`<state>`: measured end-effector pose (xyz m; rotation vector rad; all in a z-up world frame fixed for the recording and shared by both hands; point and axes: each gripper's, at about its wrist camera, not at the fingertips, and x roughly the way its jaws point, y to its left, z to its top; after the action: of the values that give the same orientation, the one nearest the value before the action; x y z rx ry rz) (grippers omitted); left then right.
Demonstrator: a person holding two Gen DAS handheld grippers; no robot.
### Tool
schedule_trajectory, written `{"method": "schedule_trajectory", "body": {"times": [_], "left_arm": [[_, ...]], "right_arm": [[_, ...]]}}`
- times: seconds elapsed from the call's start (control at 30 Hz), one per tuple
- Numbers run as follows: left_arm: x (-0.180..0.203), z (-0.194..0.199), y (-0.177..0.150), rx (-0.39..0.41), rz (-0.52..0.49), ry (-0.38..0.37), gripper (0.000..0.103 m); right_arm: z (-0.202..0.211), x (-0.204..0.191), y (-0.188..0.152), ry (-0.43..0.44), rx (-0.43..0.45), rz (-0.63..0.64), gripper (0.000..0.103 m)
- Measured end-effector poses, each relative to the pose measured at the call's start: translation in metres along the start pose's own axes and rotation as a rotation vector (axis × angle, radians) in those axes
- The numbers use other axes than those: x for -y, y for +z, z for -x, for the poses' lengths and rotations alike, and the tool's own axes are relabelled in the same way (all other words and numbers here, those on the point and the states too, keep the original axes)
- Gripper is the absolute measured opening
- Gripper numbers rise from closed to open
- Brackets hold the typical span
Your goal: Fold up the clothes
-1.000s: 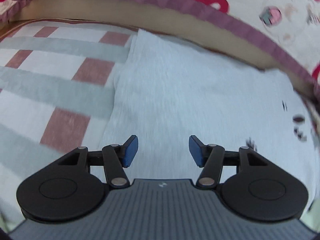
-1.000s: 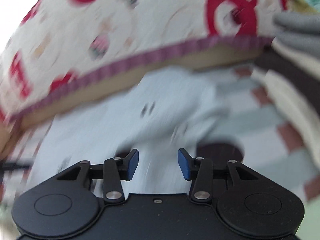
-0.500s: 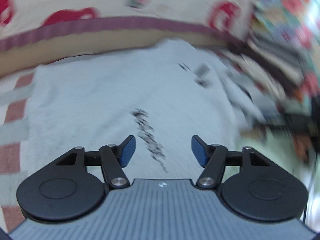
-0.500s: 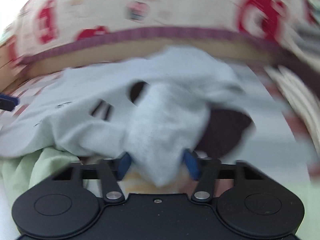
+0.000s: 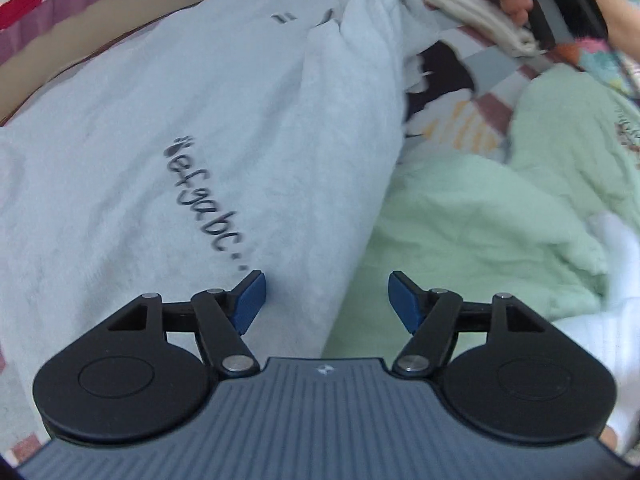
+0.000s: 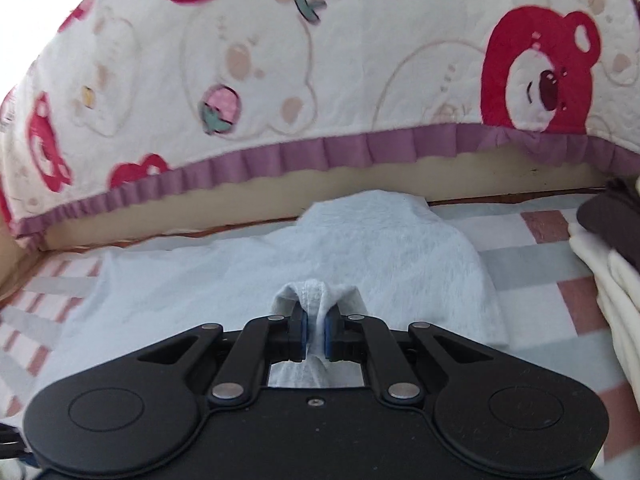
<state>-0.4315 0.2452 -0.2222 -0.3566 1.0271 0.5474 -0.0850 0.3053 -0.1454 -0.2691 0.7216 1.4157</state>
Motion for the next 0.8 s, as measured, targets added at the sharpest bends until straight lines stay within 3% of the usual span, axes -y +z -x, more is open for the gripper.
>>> {"method": "schedule_trajectory", "body": {"times": [0.03, 0.07, 0.13, 0.17, 0.23, 0.33, 0.4, 0.53, 0.8], "left_arm": [[-0.006, -0.003, 0.004, 0.001, -0.022, 0.059, 0.015], [-0.013, -0.006, 0.01, 0.002, -0.037, 0.111, 0.01], [-0.035, -0.009, 0.023, 0.039, 0.013, 0.178, 0.01], [-0.049, -0.01, 0.029, 0.068, 0.063, 0.199, 0.01], [-0.076, -0.012, 0.038, 0.123, 0.167, 0.223, 0.01], [-0.111, -0.018, 0.031, 0.175, 0.33, 0.166, 0.01], [-0.125, -0.021, 0.021, 0.18, 0.387, 0.13, 0.01], [-0.13, -0.023, 0.018, 0.192, 0.438, 0.116, 0.013], [-0.132, -0.022, 0.016, 0.22, 0.489, 0.078, 0.015]], "right_arm": [[-0.01, -0.001, 0.004, -0.014, -0.024, 0.0, 0.008], [-0.019, -0.002, 0.007, -0.035, -0.037, 0.0, 0.008], [-0.034, -0.003, 0.009, -0.067, -0.053, 0.002, 0.01], [-0.041, -0.003, 0.008, -0.084, -0.057, 0.0, 0.017], [-0.042, 0.002, 0.005, -0.079, -0.046, -0.052, 0.02], [-0.029, 0.014, -0.005, -0.019, -0.014, -0.159, 0.039], [-0.016, 0.018, -0.015, 0.008, -0.006, -0.185, 0.046], [0.006, 0.017, -0.041, 0.023, -0.01, -0.175, 0.06], [0.051, 0.016, -0.092, 0.049, -0.016, -0.149, 0.066]]}}
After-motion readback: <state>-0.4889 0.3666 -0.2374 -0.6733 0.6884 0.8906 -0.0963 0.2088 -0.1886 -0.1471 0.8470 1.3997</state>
